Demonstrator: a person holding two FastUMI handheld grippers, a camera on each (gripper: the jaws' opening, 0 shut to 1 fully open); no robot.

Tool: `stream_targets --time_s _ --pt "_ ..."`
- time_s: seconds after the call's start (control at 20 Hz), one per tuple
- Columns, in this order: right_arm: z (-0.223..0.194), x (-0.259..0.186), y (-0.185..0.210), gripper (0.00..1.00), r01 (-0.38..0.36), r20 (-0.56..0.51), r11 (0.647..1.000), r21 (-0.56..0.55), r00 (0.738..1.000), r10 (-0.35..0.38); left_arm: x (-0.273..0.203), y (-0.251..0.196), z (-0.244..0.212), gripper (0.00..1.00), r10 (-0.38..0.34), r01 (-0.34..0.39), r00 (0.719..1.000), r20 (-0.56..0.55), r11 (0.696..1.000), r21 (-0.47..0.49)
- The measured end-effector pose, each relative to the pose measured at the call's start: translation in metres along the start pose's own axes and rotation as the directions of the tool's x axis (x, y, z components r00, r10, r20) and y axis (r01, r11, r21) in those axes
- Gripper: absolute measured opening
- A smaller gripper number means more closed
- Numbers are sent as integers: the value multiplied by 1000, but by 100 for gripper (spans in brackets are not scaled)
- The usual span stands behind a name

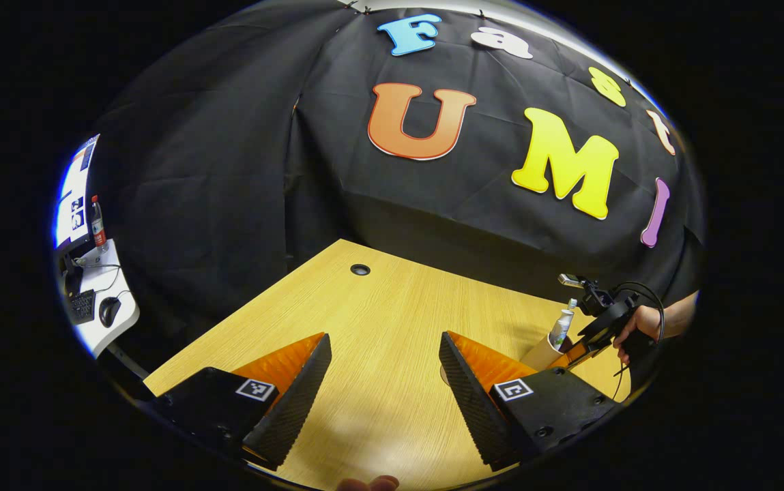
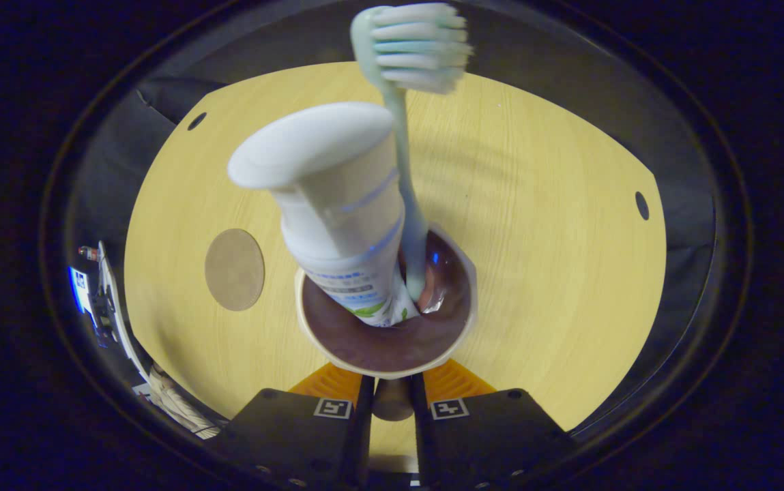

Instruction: Put the toothbrush and toothpaste on the desktop into the cup, then pick up the cup and place it on the coaster on the desktop.

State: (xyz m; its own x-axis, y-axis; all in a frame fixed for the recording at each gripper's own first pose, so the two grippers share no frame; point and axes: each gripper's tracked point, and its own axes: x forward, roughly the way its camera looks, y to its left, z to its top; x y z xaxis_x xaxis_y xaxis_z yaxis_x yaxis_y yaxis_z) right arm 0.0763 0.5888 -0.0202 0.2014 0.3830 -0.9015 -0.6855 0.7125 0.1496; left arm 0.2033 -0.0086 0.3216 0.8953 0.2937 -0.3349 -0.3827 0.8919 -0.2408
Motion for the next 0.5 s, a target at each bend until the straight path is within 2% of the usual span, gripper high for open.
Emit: stream_targets --time_s 0.15,0.25,0.3,0.35,0.5 --pt "4 2 0 27 -6 17 998 58 1000 5 0 -1 1 100 1 -1 1000 2 1000 -2" --pt "2 4 -5 28 27 2 998 54 1000 -27 0 1 0 100 3 -3 1000 2 1000 1" --pt "1 4 -5 30 28 -3 998 50 1000 -28 1 2 -1 100 4 -4 1000 0 1000 3" --pt "1 7 -3 42 22 -6 998 55 1000 -22 1 2 -1 100 6 -6 1000 -1 1000 3" --pt "5 9 -2 42 26 -7 997 77 1000 -25 0 2 -4 100 8 -8 1000 -6 1000 2"
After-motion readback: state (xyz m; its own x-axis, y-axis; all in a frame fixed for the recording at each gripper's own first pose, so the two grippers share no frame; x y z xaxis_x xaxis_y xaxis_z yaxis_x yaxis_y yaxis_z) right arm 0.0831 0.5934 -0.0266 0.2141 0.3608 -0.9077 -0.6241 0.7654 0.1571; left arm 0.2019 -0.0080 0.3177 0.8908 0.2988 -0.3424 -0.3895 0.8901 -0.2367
